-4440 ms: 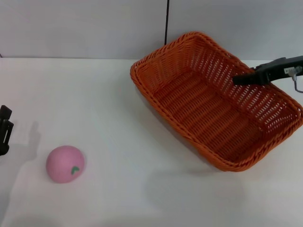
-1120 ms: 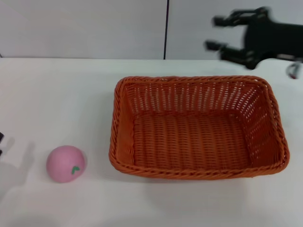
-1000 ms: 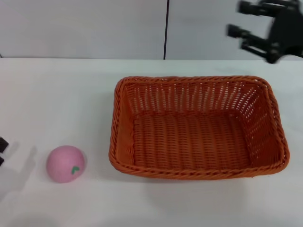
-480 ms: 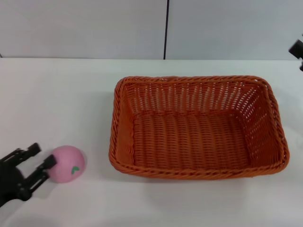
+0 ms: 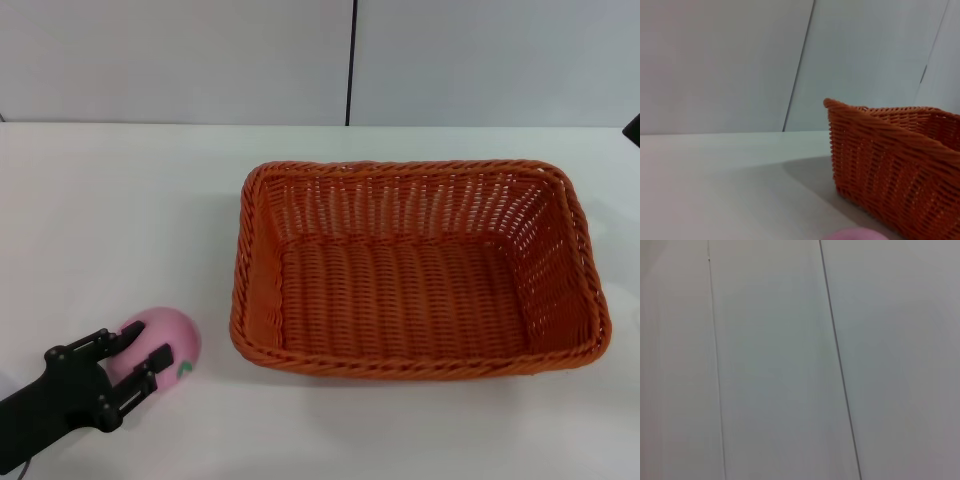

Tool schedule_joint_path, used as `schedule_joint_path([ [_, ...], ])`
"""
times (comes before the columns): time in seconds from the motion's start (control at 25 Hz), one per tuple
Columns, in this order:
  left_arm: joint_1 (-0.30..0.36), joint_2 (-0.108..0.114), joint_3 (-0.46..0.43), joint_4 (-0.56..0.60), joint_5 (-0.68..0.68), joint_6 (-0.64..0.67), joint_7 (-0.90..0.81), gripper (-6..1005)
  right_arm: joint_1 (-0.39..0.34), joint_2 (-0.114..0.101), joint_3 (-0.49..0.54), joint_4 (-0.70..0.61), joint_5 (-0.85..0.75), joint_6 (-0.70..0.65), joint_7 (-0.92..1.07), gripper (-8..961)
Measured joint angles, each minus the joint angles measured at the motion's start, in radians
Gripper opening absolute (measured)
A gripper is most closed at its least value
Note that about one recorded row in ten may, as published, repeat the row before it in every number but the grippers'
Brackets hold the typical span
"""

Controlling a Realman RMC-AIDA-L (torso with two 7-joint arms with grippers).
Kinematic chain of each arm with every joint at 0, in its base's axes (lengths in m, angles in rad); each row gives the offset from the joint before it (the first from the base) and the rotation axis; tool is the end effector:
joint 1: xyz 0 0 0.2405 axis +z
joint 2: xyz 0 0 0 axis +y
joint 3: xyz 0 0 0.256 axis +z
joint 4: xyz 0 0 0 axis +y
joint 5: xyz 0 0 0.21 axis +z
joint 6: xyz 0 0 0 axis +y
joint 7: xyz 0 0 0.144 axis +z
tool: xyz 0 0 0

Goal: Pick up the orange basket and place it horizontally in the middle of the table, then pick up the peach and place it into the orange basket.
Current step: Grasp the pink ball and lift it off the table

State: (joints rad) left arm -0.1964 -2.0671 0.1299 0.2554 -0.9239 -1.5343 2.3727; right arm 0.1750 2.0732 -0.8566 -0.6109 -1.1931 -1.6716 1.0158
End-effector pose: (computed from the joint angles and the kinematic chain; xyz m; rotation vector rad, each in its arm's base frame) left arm -0.3772 0.1872 -0.0298 -2.3075 -0.7878 -0.7162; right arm 0.2979 0.2605 0.0557 -2.0867 0.3867 1.2117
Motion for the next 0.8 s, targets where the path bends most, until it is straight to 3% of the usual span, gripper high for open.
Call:
schedule_joint_path([
  [0.16,-0.001,0.001,-0.013,-0.007,-0.006,-0.011,0.003,517,0.002,-0.001,0.001,0.034,-0.001,0.008,-0.017,486],
  [0.28,-0.001,0.001,-0.034,-0.007,-0.007,-0.024,0.008,309,0.006,-0.002,0.003,0.058,0.000,0.008,-0.033,486],
  [0.48,-0.002,0.002,-0.095,-0.007,-0.007,-0.077,0.019,242,0.009,0.002,0.036,0.132,0.006,0.003,-0.108,487],
  [0.68,-0.028,0.008,-0.245,0.041,-0.007,-0.224,-0.005,187,0.015,0.002,0.090,0.219,0.008,-0.001,-0.169,487],
  [0.8,-0.047,0.008,-0.283,0.071,-0.008,-0.267,-0.032,174,0.013,0.001,0.106,0.245,0.008,0.000,-0.190,487],
])
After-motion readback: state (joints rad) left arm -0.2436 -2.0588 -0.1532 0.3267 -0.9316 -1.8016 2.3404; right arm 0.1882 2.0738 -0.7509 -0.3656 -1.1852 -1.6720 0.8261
